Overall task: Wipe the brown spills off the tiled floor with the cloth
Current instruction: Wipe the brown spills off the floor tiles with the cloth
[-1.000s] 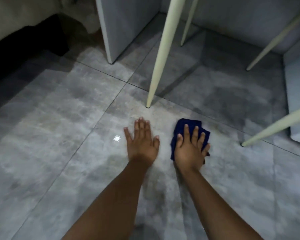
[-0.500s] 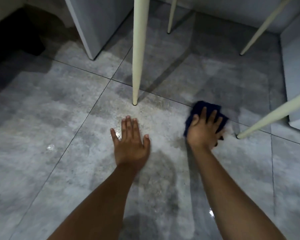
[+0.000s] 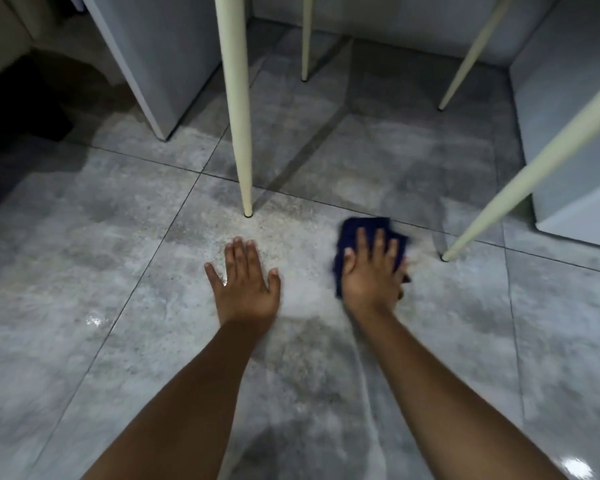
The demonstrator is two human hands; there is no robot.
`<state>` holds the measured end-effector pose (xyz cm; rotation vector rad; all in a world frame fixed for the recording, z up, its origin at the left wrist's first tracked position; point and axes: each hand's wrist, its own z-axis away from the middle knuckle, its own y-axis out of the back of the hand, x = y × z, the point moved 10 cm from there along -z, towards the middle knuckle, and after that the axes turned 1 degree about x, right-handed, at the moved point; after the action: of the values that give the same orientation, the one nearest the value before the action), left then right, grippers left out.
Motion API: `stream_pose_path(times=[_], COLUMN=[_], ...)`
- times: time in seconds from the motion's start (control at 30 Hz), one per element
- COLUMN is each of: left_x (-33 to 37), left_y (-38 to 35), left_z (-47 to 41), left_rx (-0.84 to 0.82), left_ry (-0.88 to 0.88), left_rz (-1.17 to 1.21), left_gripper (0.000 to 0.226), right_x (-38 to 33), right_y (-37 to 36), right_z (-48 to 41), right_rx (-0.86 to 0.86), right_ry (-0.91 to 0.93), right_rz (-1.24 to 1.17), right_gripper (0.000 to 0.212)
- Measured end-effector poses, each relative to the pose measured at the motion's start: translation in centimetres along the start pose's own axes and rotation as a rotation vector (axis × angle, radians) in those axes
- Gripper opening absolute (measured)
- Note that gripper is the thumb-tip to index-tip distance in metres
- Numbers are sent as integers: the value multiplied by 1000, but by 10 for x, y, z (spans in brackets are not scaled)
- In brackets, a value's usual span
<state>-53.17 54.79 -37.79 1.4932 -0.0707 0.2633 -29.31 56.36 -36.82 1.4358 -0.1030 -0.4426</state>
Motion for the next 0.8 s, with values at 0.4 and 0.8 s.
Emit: stream_pose_path(times=[0.4, 0.8], left_x=[133, 135], left_y=[-25, -32], left_z=[101, 106], left_rx=[-174, -108], left_ry=[-379, -383], left_rz=[52, -40], left_gripper=[65, 72], right_x=[143, 186], right_y=[17, 16], right_z=[92, 146], right_rx=[37, 13], right_ry=[-16, -294], right_rz=[24, -57], right_gripper=[57, 59])
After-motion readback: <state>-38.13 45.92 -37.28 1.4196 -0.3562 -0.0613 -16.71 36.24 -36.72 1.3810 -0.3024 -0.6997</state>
